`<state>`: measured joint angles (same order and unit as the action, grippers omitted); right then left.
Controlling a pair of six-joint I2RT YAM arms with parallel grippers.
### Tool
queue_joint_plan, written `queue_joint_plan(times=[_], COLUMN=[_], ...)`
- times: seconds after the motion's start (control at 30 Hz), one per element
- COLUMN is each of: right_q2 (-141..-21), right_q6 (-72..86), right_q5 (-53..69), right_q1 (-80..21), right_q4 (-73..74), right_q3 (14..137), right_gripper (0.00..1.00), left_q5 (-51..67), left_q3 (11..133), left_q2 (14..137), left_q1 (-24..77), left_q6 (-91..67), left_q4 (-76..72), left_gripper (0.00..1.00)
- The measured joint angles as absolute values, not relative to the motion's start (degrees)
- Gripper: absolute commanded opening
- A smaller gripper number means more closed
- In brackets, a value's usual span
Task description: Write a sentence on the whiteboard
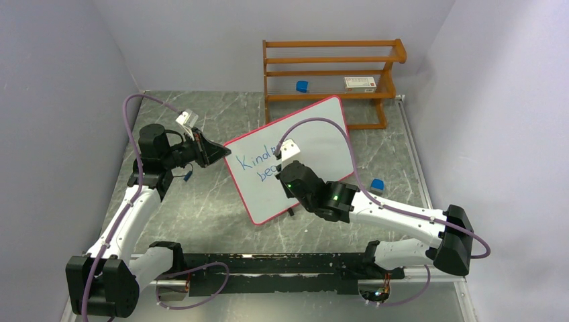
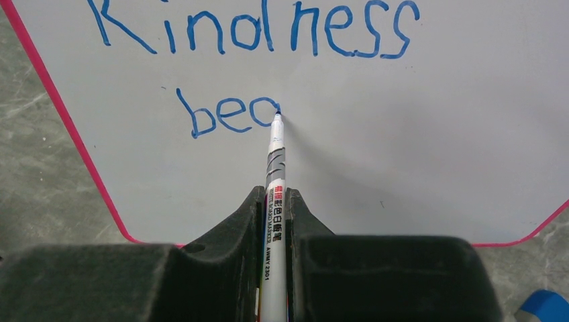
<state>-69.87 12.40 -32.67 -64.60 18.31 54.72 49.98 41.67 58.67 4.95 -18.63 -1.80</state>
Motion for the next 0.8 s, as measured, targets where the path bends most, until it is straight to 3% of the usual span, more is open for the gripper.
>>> queue_joint_plan(times=[0.8], right_q2=[-70.3], right_q6=[13.7], right_q5=[-29.6], right_q1=[-64.6], right_q4=[23.7], right_q3=[54.7], right_gripper=[0.00], left_q5=[50.0], left_q3=[41.7], left_q2=[58.7], left_q1=[5.0], left_q6=[-18.6], left_q4=[-1.8], left_gripper=[0.05])
